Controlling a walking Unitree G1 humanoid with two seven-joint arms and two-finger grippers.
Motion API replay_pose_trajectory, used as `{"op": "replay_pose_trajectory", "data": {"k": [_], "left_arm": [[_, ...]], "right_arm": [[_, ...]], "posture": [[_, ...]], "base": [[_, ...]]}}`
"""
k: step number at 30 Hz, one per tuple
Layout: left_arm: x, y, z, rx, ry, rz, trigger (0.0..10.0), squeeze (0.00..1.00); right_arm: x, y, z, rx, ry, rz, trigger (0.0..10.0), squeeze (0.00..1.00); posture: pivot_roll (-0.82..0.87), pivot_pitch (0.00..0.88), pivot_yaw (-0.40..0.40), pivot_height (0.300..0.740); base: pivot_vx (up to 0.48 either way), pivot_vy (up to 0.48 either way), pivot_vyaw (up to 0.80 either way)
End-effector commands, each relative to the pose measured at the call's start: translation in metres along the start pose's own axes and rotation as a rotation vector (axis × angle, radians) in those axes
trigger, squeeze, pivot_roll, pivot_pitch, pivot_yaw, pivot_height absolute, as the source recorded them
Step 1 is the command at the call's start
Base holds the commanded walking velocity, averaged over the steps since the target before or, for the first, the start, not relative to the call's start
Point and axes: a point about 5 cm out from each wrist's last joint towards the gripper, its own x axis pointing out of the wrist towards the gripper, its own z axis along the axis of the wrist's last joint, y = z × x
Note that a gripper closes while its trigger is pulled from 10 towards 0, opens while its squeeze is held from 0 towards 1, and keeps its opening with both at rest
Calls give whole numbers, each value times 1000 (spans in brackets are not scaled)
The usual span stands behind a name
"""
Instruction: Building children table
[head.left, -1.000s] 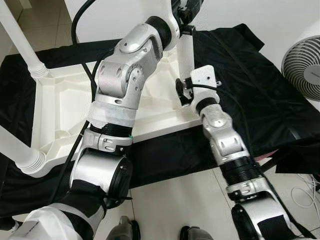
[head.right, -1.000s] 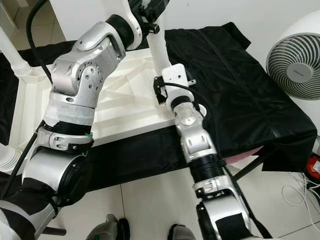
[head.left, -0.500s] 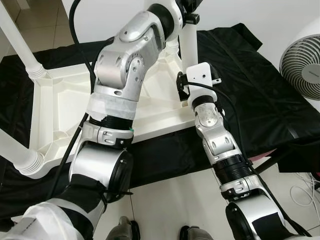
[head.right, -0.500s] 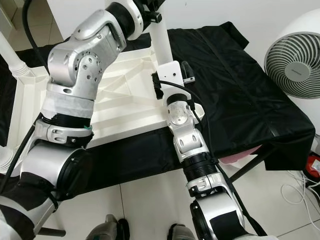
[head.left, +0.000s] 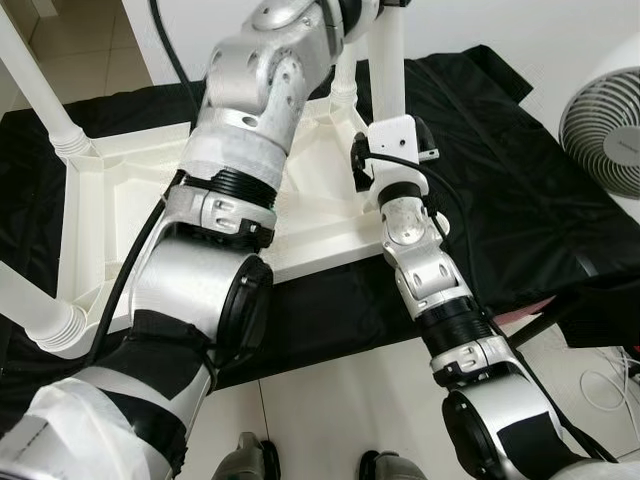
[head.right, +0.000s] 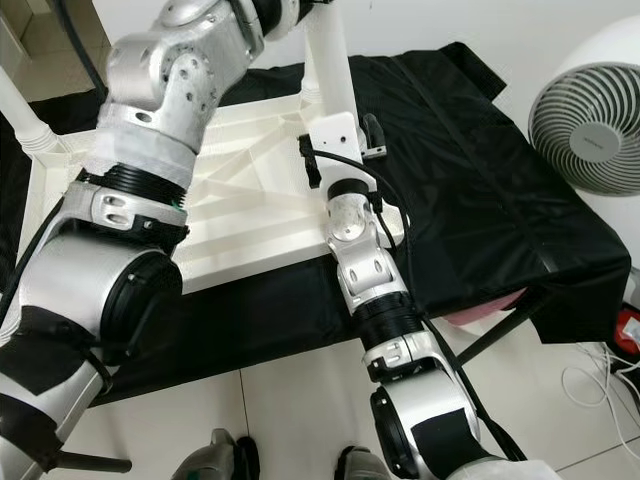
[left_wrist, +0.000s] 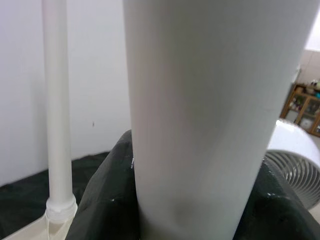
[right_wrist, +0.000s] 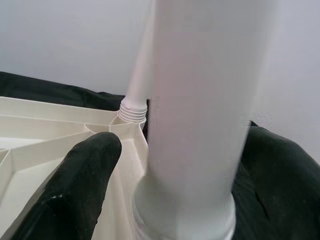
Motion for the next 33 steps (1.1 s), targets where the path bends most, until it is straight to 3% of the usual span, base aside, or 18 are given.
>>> {"op": "replay_pose_trajectory", "data": {"k": [1, 3, 15, 26, 27, 29, 30, 32, 33], "left_arm": [[6, -8, 9, 10, -33, -26, 10000, 0], [11, -13, 10, 7, -29, -31, 10000, 0], [8, -20, 13, 1, -27, -68, 10000, 0], [9, -24, 13, -2, -10, -94, 10000, 0], [9, -24, 13, -3, -8, -96, 10000, 0], [8, -24, 13, -4, -7, -97, 10000, 0], [8, -25, 13, -4, -3, -99, 10000, 0], [8, -25, 14, -3, -2, -100, 10000, 0], [8, -25, 14, -4, -1, -100, 10000, 0]], "right_arm": [[1, 4, 0, 12, 6, 0, 10000, 0], [1, 4, 0, 13, -2, -3, 10000, 0], [7, -12, 7, 29, -42, -98, 10000, 0], [9, -17, 14, 35, -80, -131, 10000, 0], [9, -18, 14, 36, -79, -133, 9098, 0], [10, -18, 14, 38, -79, -135, 9137, 0], [11, -20, 15, 43, -82, -144, 4941, 0], [11, -20, 15, 44, -82, -150, 4510, 0], [11, -21, 15, 46, -81, -154, 3647, 0]], "posture": [[-87, 104, 41, 740], [-86, 106, 40, 740], [-90, 111, 42, 740], [-96, 113, 42, 740], [-96, 113, 42, 740], [-96, 113, 42, 740], [-96, 115, 45, 740], [-96, 115, 45, 740], [-96, 115, 45, 740]], "base": [[0, 0, 0], [0, 0, 0], [0, 0, 0], [0, 0, 0], [0, 0, 0], [0, 0, 0], [0, 0, 0], [0, 0, 0], [0, 0, 0]]}}
